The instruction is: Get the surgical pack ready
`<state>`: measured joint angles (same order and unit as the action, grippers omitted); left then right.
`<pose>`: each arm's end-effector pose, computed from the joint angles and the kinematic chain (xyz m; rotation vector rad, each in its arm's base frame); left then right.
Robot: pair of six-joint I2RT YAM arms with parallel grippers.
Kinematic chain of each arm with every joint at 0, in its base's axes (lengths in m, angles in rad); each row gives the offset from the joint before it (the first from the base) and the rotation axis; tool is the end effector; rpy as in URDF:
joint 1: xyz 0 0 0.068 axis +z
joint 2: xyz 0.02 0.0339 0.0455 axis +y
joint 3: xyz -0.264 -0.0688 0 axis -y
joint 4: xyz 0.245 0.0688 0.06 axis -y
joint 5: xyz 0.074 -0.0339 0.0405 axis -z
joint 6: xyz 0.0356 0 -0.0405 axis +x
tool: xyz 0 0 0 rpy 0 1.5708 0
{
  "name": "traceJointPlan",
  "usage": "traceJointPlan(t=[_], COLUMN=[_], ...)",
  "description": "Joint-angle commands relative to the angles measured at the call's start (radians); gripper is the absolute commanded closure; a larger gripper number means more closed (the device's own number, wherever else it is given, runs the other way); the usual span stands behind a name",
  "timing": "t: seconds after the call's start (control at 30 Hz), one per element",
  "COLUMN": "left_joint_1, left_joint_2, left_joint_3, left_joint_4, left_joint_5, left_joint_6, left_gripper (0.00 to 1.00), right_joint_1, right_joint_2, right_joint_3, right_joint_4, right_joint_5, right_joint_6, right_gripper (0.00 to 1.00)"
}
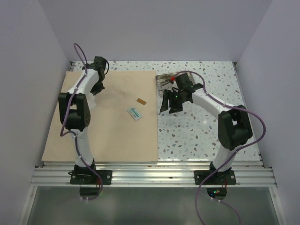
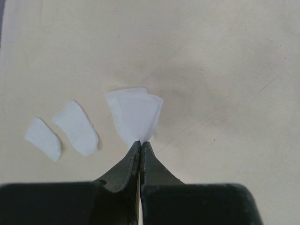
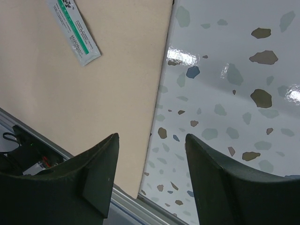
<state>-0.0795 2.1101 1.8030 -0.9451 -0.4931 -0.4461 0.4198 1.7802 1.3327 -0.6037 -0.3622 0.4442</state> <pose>0.4402 -0.0182 0.2231 -0.5907 2.5964 0.5356 0.3373 0.1644 0.2267 -0.0992 2.7225 0.7553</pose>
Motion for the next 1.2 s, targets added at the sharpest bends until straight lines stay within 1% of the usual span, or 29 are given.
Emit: traceJointPlan(t=[0.0, 0.13, 0.23, 0.47, 0.77, 1.17], left_joint_1=[0.010, 0.032, 0.050, 0.060, 0.060, 0.060], left_joint_2=[-0.071, -0.075, -0.070, -0.030, 0.021, 0.027], left_joint_3=[-0.011, -0.048, -0.071, -0.073, -0.073, -0.080], left_joint_4=[-0.030, -0.057, -0.047, -0.047, -0.021, 0.003], left_joint_5=[-0.039, -0.055, -0.062, -0.087, -0.071, -0.074], left_joint_6=[-0.025, -0.032, -0.032, -0.032, -0.031, -0.026], left_gripper=[1.00, 1.00, 1.00, 1.00, 1.00, 1.00], right_joint_1=[0.005, 0.007, 0.007, 0.007, 0.007, 0.007], right_joint_2=[0.002, -0.001, -0.004, -0.001, 0.013, 0.035], right_joint_3=[-0.004, -0.007, -0.012, -0.010, -0.003, 0.010], right_joint_4=[0.036, 0.036, 0.035, 0.035, 0.030, 0.027], right_joint_5=[-0.038, -0.038, -0.037, -0.037, -0.038, -0.043], right_joint_6=[0.001, -0.001, -0.004, -0.006, -0.007, -0.006], right_gripper=[0.37, 0.37, 0.37, 0.37, 0.37, 0.37])
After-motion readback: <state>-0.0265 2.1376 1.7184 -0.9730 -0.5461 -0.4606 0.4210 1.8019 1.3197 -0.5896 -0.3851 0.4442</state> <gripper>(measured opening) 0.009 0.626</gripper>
